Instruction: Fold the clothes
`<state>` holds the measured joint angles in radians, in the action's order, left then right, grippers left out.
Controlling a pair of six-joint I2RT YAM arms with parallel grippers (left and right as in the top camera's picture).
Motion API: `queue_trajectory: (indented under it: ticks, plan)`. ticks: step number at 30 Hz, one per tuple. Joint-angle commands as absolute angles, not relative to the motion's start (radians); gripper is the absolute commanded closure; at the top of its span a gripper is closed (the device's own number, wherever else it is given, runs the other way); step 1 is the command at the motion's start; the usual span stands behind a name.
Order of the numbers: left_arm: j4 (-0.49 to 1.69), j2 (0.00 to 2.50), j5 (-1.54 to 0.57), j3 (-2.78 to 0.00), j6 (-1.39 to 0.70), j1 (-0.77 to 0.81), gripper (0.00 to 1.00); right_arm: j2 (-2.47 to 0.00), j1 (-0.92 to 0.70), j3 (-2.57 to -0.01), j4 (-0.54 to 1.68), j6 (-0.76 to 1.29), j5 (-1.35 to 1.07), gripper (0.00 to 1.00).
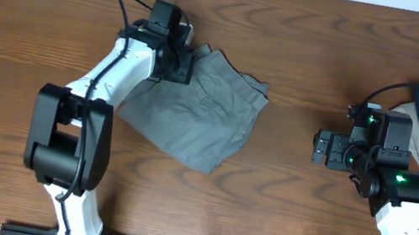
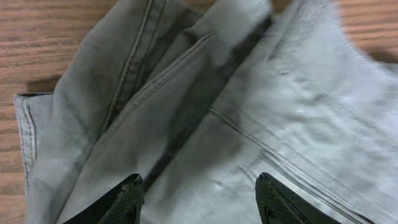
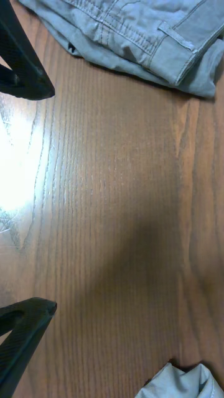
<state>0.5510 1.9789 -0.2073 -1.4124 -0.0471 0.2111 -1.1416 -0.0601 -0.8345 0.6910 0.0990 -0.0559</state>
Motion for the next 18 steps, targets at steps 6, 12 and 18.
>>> queue_trajectory:
  ticks: [6, 12, 18]
  plan:
    - [0.511, 2.064, -0.108, -1.397, -0.03, 0.215, 0.53, -1.145, -0.046, -0.852, 0.699, 0.112, -0.053, 0.01]
    - [0.52, 2.046, -0.184, -1.398, -0.03, 0.216, 0.86, -1.145, -0.046, -0.852, 0.698, 0.112, -0.052, 0.01]
    - [0.534, 1.979, -0.199, -1.399, -0.03, 0.216, 0.94, -1.145, -0.046, -0.852, 0.696, 0.112, -0.052, 0.01]
